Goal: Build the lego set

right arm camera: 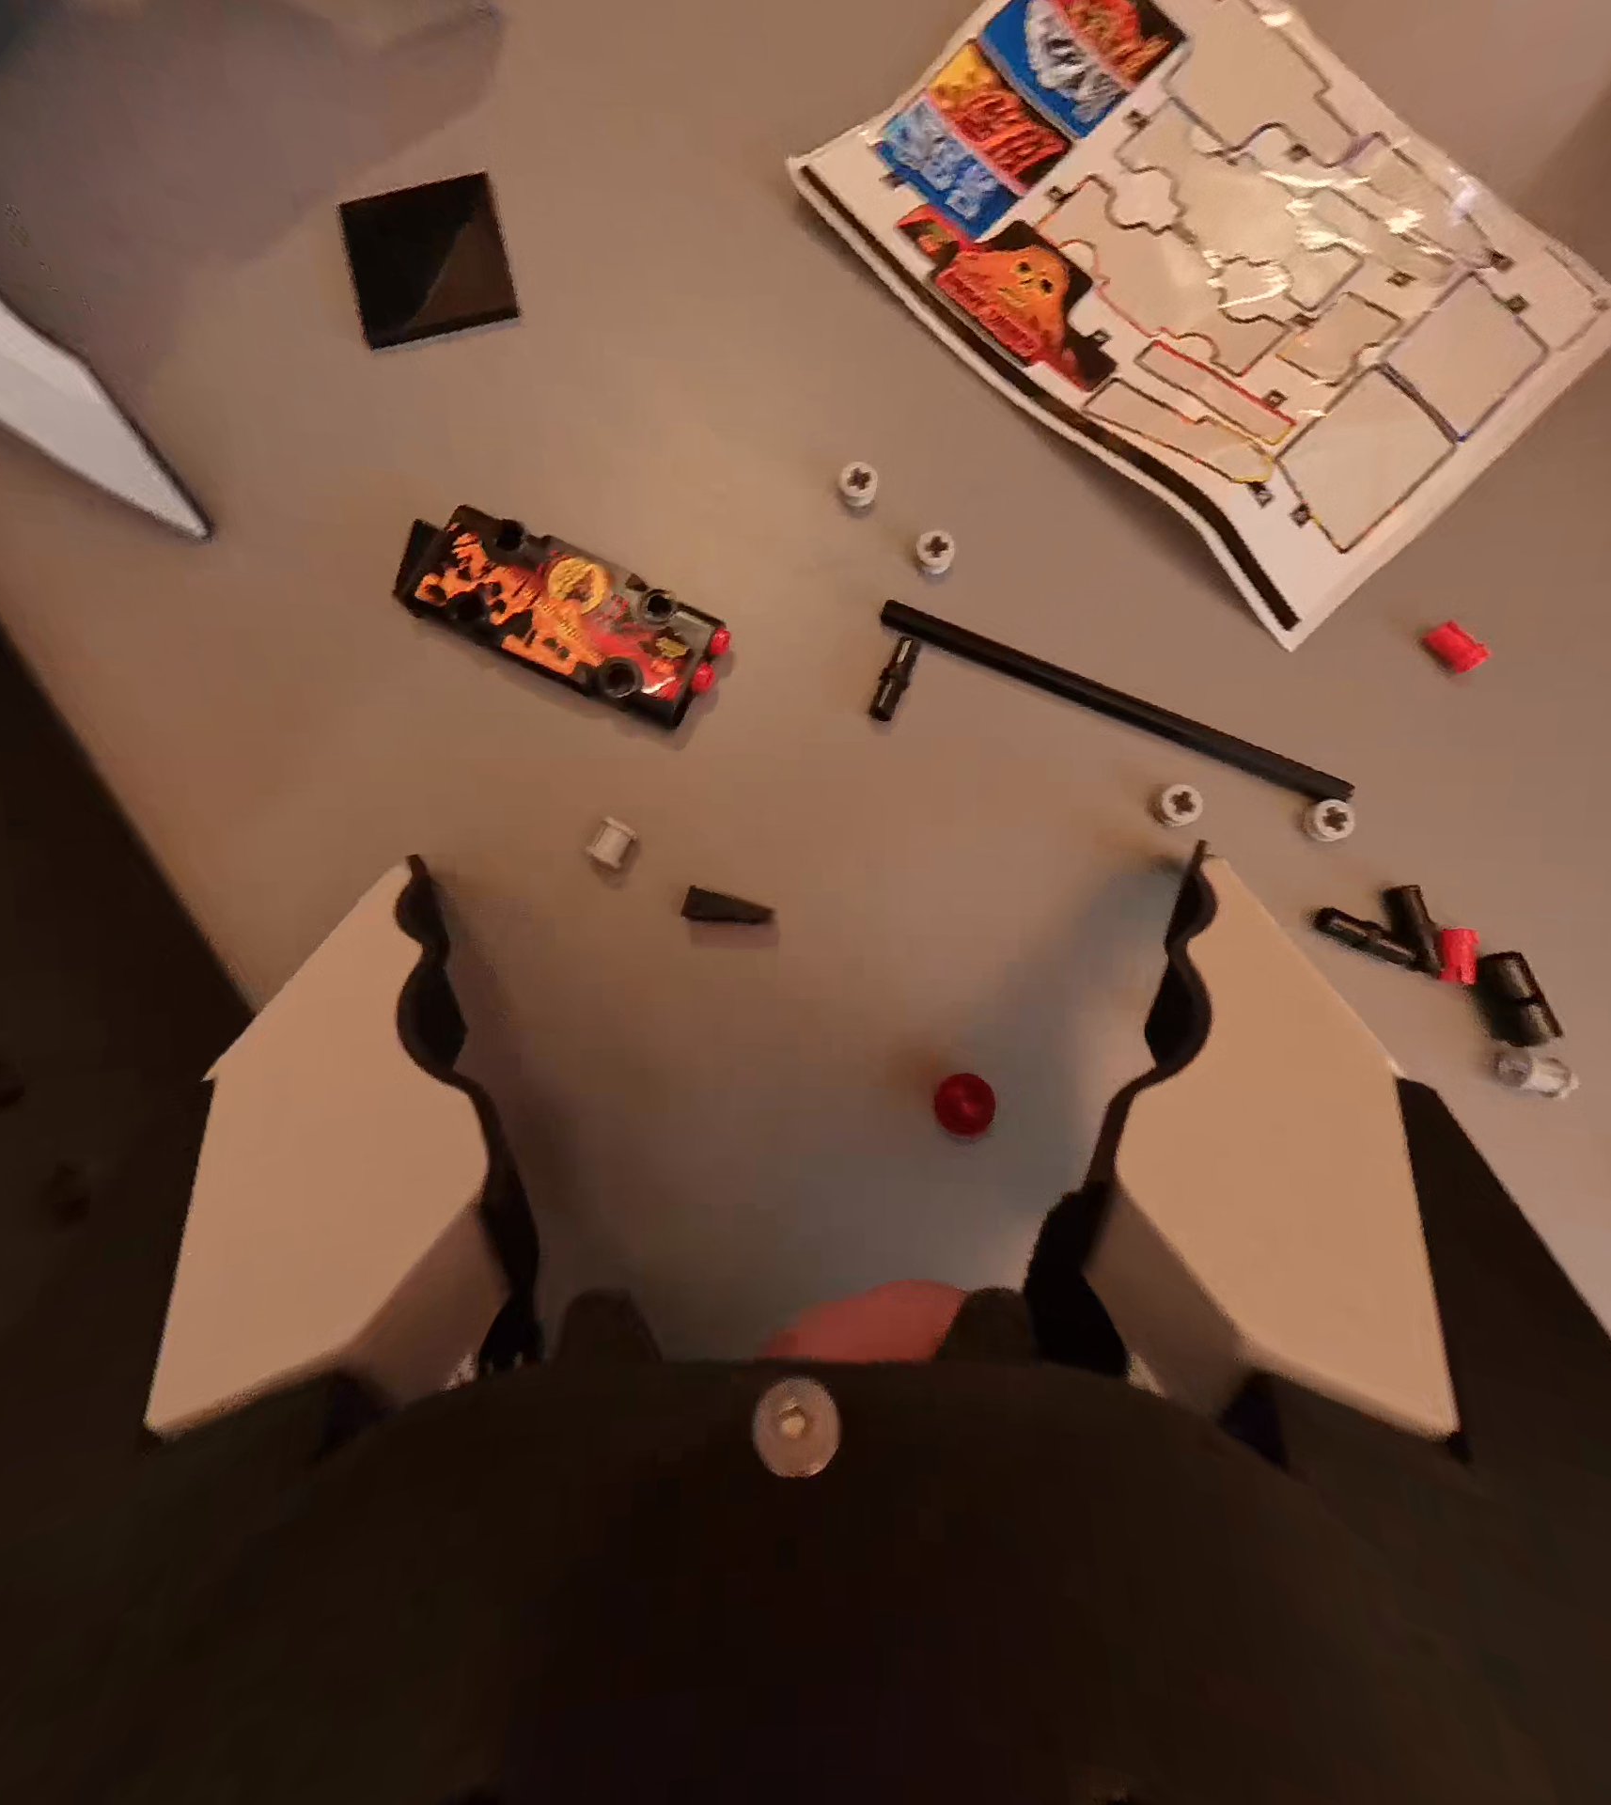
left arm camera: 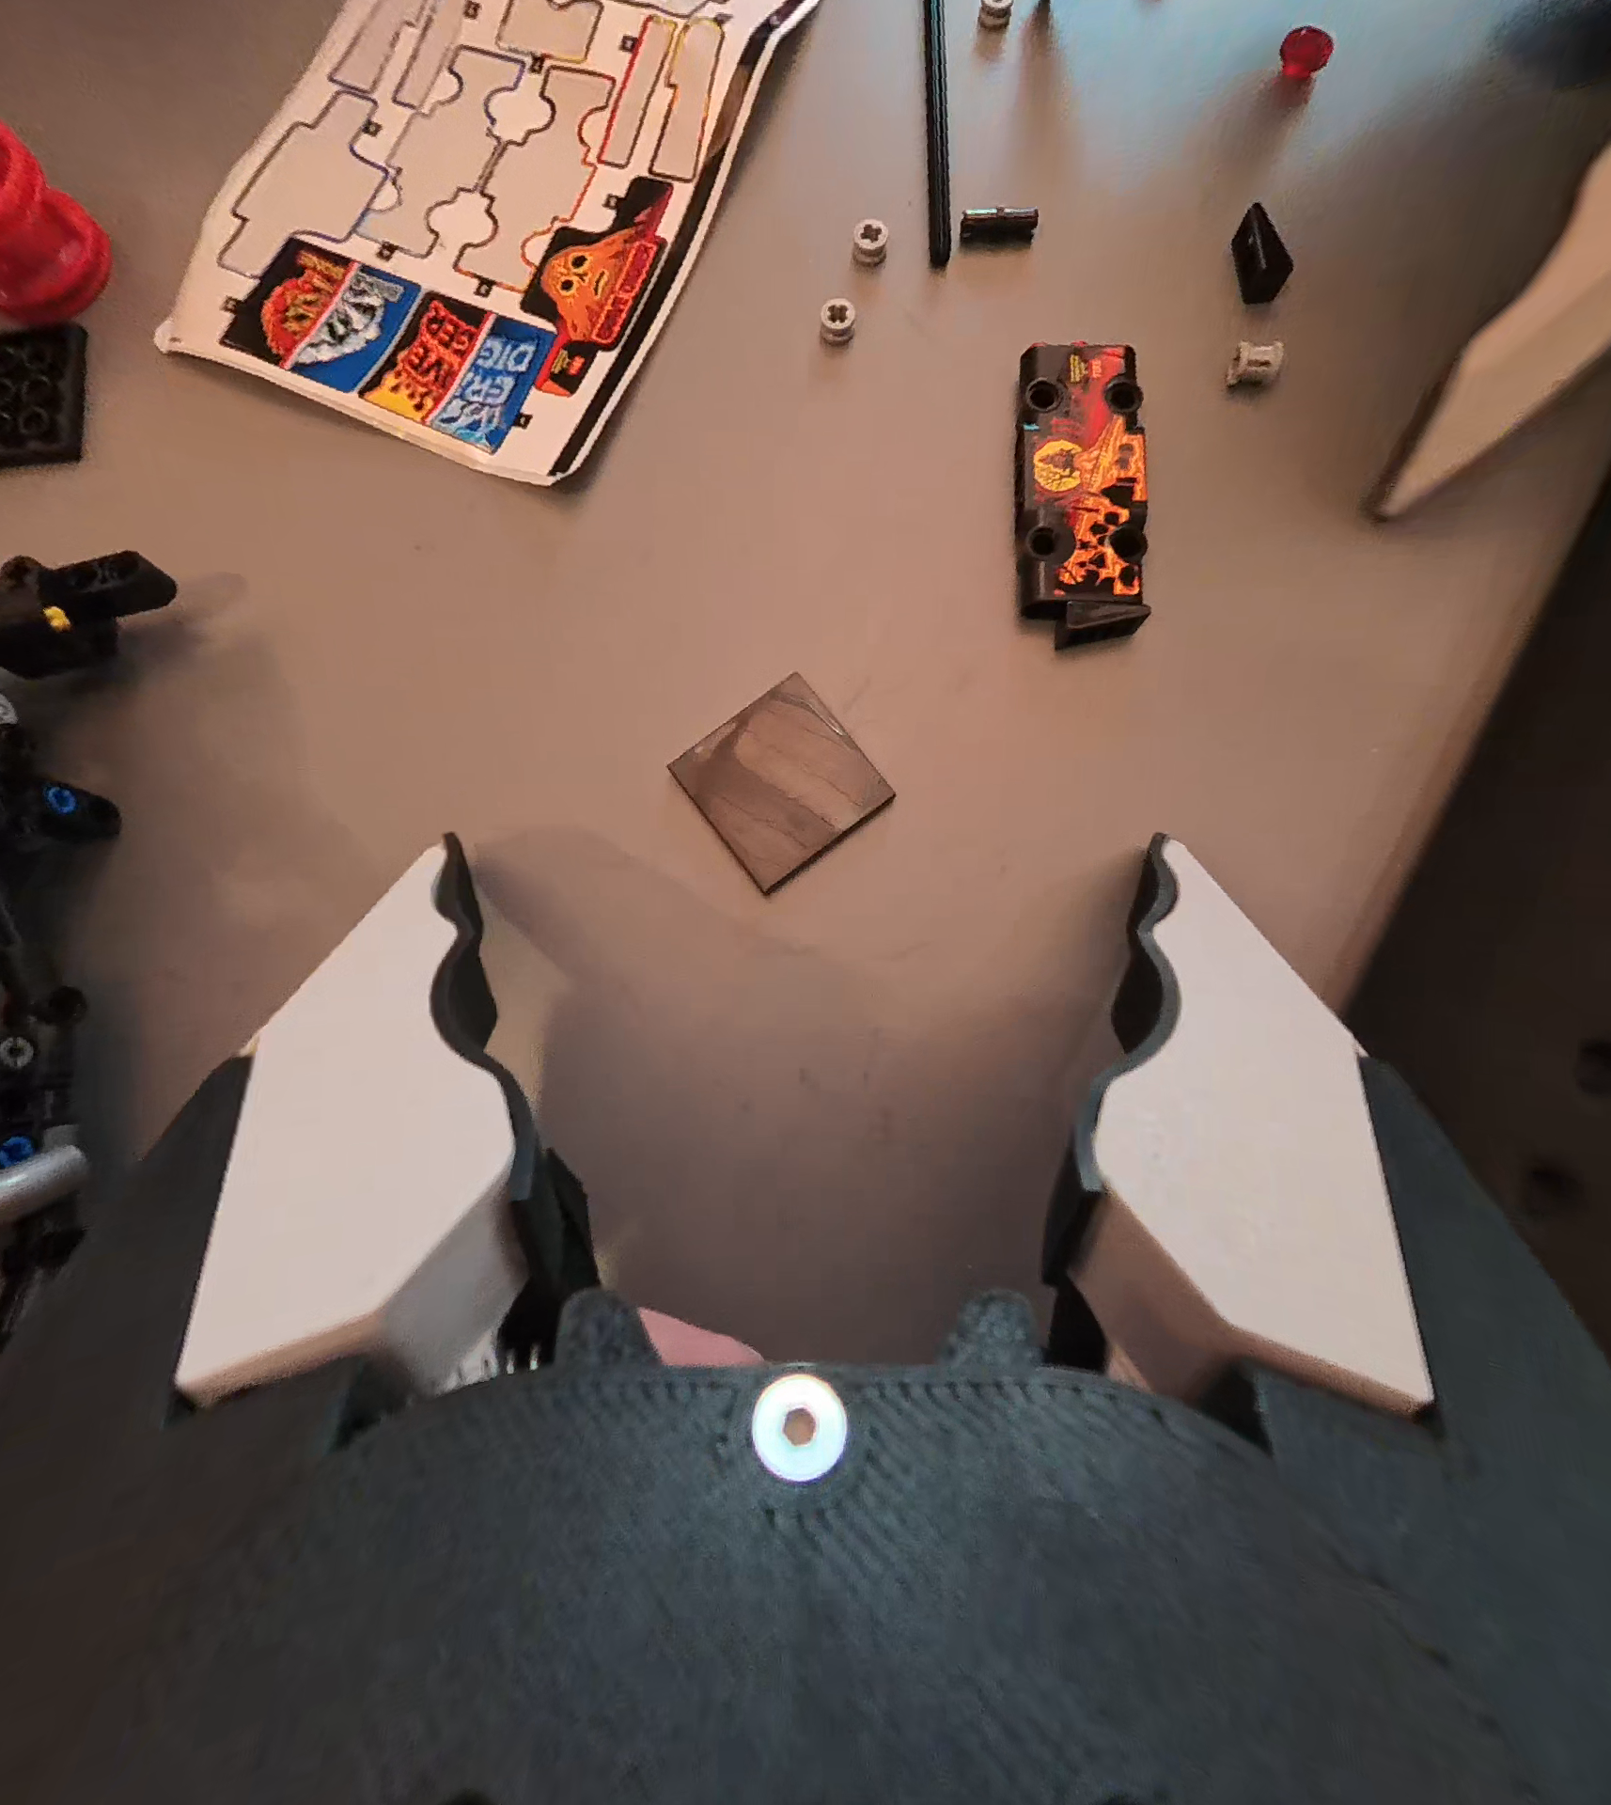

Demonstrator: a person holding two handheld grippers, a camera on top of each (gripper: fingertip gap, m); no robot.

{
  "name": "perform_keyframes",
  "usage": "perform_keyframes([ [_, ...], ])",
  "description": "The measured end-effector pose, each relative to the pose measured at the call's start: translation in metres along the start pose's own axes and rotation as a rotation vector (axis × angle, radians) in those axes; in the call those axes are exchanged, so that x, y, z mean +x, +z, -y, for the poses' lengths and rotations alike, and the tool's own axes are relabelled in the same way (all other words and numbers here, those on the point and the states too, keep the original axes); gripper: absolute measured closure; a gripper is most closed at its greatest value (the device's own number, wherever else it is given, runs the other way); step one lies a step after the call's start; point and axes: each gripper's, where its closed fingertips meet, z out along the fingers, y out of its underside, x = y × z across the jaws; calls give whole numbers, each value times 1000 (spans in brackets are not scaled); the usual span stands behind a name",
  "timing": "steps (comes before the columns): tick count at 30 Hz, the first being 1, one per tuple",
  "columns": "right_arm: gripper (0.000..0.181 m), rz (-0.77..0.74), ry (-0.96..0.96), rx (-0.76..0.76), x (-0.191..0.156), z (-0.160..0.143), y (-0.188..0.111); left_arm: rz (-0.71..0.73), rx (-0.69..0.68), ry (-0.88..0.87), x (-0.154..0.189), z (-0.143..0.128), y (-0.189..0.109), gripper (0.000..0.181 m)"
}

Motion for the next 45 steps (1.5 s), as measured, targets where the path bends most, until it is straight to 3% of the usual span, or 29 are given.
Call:
perform_keyframes([
  [6,36,-43,31,27,7,4,3,18,23,-55,-8,3,3,57],
  [9,42,-76,80,62,16,8,5,31,25,-70,-14,5,9,45],
  [16,31,-100,114,50,21,8,8,175,86,-37,-25,7,0,27],
  [20,30,-99,117,47,21,7,8,76,38,-124,-21,0,5,35],
  [28,29,-98,117,46,21,7,8,102,20,-152,-28,-4,6,22],
  [45,27,-96,110,45,22,8,9,119,20,-169,-27,-4,6,22],
])
